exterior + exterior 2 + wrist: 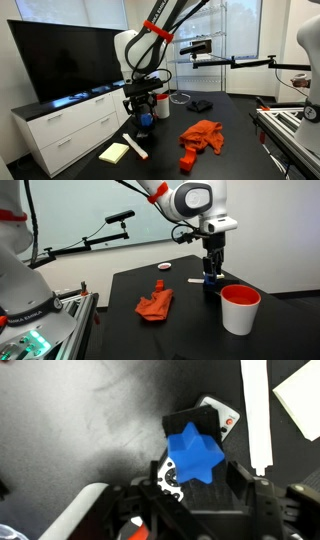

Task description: Put some of the objects into a pile

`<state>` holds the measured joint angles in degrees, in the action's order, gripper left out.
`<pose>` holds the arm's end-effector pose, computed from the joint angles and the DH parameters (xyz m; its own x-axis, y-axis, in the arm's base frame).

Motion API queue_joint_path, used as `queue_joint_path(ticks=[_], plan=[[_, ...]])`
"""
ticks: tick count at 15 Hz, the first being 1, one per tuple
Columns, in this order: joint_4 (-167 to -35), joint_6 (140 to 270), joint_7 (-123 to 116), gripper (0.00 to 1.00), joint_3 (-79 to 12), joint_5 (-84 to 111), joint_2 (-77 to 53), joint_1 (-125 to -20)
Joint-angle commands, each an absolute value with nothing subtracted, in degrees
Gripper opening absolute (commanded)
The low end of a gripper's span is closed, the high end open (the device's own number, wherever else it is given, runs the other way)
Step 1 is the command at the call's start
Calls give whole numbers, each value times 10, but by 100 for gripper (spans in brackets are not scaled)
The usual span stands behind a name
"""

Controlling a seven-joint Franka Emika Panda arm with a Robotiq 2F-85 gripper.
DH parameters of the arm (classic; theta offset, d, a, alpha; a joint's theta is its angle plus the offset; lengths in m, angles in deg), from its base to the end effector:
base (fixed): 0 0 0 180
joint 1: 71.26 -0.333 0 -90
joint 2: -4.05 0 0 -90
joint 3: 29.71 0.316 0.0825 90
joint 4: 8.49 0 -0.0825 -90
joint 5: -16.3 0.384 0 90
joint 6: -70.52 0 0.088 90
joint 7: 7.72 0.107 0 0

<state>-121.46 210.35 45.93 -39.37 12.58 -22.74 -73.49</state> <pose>0.6111 -0.0763 0.2350 0.5418 -0.8350 0.0959 -0.8405 -0.5376 0.0680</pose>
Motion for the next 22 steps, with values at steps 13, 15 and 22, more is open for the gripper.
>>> queue_joint_path(ticks=[13,15,22], plan=[[-1372,2153,361,100,-347,135,-39,-736],[-1418,2150,330,100,-332,133,-17,-740],[-1542,2206,210,100,-302,141,1,-742]])
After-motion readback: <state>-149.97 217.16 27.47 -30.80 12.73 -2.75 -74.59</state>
